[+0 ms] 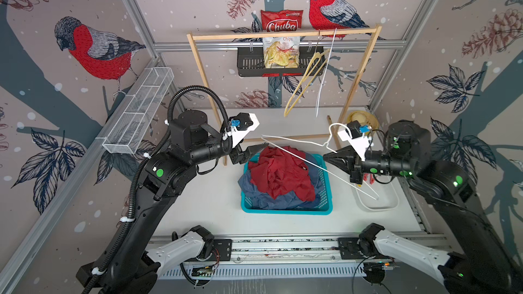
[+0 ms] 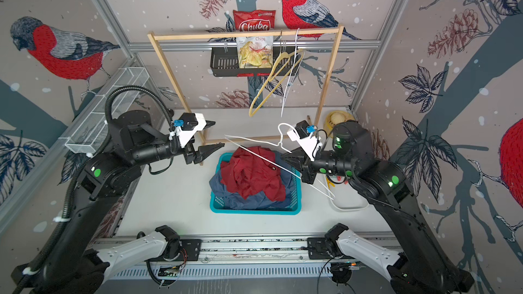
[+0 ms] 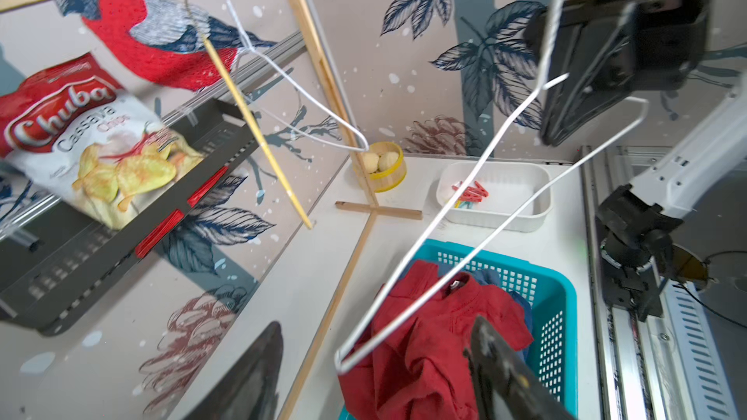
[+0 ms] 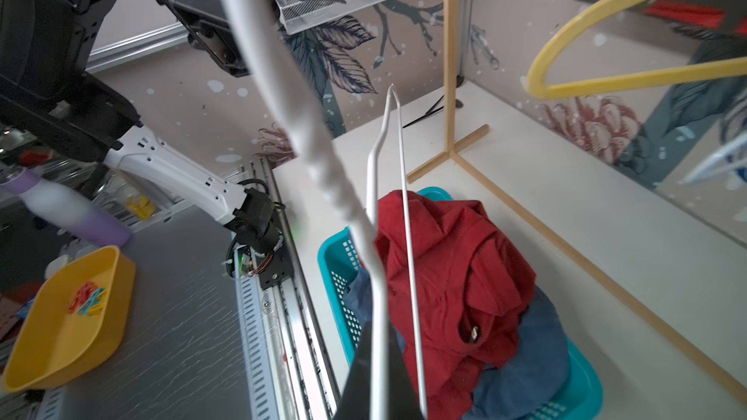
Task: Remove the clothespins securing t-shirts to the hanger
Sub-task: Place the hanger on the clothes rail.
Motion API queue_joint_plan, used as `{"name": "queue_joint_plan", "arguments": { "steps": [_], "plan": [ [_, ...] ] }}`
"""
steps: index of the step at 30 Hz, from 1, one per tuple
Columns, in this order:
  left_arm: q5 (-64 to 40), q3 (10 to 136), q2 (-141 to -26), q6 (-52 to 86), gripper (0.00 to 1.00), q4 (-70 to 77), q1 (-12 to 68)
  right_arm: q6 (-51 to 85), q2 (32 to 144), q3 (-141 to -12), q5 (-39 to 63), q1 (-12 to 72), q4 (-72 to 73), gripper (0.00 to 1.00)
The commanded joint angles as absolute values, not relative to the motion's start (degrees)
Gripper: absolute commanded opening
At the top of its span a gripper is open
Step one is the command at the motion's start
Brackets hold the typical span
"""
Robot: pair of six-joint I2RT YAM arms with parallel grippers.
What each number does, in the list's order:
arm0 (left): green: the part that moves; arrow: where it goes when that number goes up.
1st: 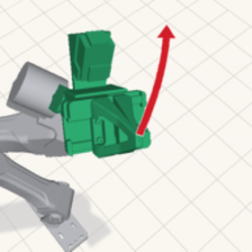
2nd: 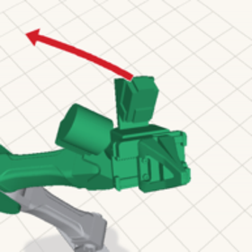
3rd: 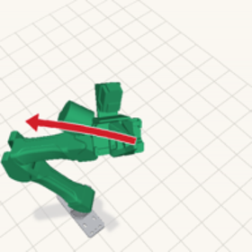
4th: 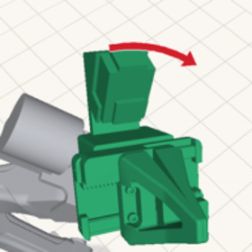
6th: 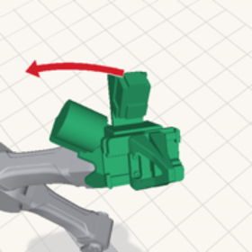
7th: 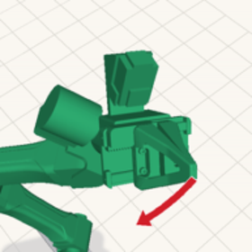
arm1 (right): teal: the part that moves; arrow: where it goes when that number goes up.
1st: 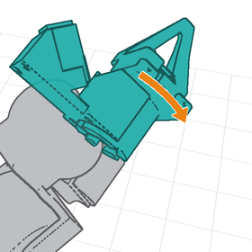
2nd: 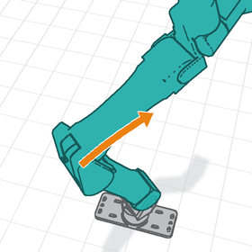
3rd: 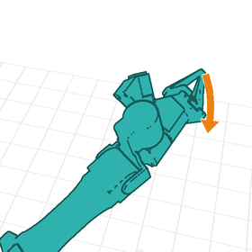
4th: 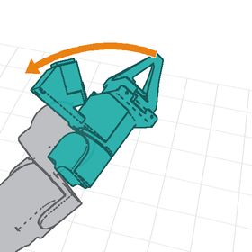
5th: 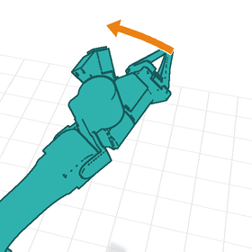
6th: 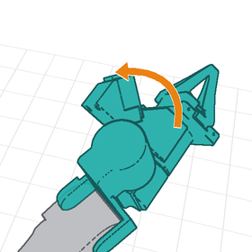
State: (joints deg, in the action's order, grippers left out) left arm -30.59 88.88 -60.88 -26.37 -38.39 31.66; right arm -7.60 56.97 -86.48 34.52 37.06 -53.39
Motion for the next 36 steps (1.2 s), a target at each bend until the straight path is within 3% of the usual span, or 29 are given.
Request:
{"name": "queue_joint_plan", "arguments": {
  "steps": [1,4,12,14,16,17,18,20,22,23,27,36],
  "plan": [
    [-39.6,89.9,-63.8,-32.5,0.69,-41.3,31.5,-10.5,58.9,-87.0,41.8,37.1,-54.1,0.00],
    [-44.4,91.8,-68.6,-34.4,0.65,-47.0,31.5,-11.6,59.6,-87.0,43.0,37.1,-53.0,0.00],
    [-45.2,91.0,-71.6,-35.3,0.62,-49.2,31.5,-14.8,60.2,-88.2,43.0,36.8,-52.6,0.00],
    [-44.5,91.2,-71.9,-35.4,0.46,-50.0,31.5,-14.8,59.3,-87.6,40.4,36.7,-50.9,0.00],
    [-42.5,91.4,-71.9,-34.6,0.05,-49.7,31.4,-13.6,56.8,-85.4,35.3,36.8,-46.5,0.01],
    [-41.2,91.0,-71.2,-33.8,0.00,-48.6,31.5,-13.3,55.8,-84.3,33.3,36.8,-44.0,0.02],
    [-39.5,89.8,-70.3,-32.5,0.00,-46.1,31.5,-13.1,54.5,-83.0,31.4,36.8,-41.9,0.06],
    [-38.1,86.5,-67.5,-30.4,0.00,-41.2,31.4,-11.7,52.7,-81.0,27.4,36.8,-37.8,0.26],
    [-38.1,83.9,-64.7,-28.6,0.00,-37.2,31.4,-10.1,51.2,-78.8,23.1,36.8,-33.4,0.54],
    [-37.8,83.0,-63.2,-27.6,0.00,-35.7,31.4,-9.5,50.5,-77.9,20.6,36.8,-31.1,0.61],
    [-33.0,80.7,-59.3,-24.8,0.00,-33.6,31.3,-7.5,48.1,-75.2,11.1,36.8,-22.9,0.73],
    [-16.2,75.2,-45.8,-17.4,0.00,-28.2,31.3,-6.0,42.2,-70.3,1.5,36.9,-15.5,0.80]
  ]
}}
